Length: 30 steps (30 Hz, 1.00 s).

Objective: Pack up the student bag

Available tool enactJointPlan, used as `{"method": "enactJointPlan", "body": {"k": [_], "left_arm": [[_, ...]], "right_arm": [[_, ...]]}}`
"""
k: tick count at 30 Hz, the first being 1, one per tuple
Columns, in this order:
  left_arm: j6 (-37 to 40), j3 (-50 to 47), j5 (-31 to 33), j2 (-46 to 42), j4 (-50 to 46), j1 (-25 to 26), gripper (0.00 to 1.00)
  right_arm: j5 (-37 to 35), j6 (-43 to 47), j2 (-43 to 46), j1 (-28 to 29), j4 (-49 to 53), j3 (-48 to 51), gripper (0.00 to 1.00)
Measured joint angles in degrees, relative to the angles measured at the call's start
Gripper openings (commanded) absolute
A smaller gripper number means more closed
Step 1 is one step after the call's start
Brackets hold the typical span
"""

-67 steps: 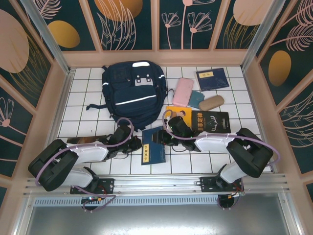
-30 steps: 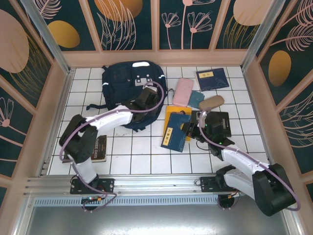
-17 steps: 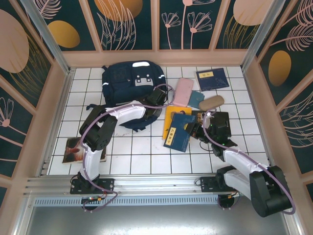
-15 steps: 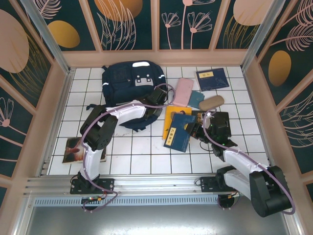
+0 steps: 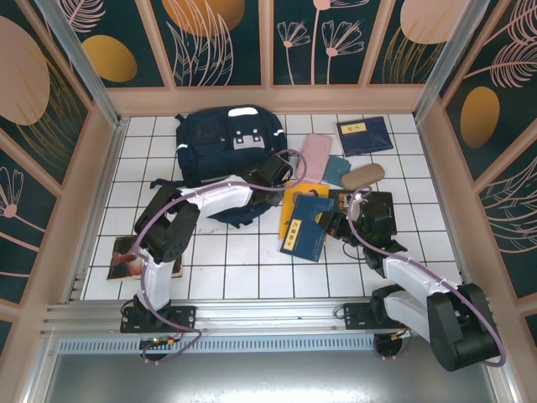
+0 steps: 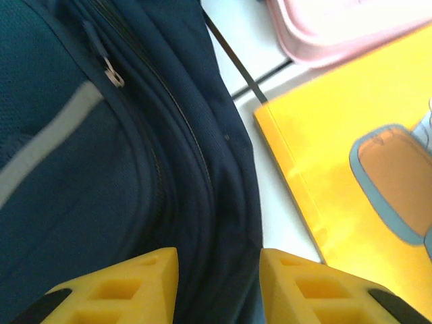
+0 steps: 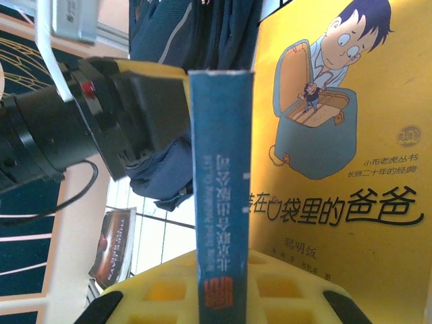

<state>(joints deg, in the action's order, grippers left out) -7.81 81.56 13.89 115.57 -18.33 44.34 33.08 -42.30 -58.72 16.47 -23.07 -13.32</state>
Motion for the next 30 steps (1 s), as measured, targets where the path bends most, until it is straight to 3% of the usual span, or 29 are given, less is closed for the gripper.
{"method": "enactJointPlan", "body": {"k": [3,7,9,10,18,30], "left_arm": [[0.55,-0.68,0.74,0.07,-0.59,0.31,0.37],[1.53,-0.76,3.54,0.76,-0.81,0.33,0.28],[2.16,-0.76,5.09,1.33,-0.79,0.44,0.05],[2.23,-0.76,5.77,1.62,-0.79,0.5,0.0],[1.99,-0.76,8.7,0.9,-0.87,1.29,0.0],[-0.11,3.21,11.28,-9.38,-1.99,0.52,0.0]], "right_arm": [[0.0,0.0,0.0,0.0,-0.2,0.0,0.0],[0.0,-0.02,0.0,0.0,-0.55,0.24,0.0],[0.0,-0.02,0.0,0.0,-0.57,0.35,0.0],[0.02,-0.04,0.0,0.0,-0.57,0.37,0.0],[1.01,-0.26,0.02,0.0,-1.16,0.37,0.0],[4.81,-2.56,0.96,0.0,-6.62,0.33,0.0]]}}
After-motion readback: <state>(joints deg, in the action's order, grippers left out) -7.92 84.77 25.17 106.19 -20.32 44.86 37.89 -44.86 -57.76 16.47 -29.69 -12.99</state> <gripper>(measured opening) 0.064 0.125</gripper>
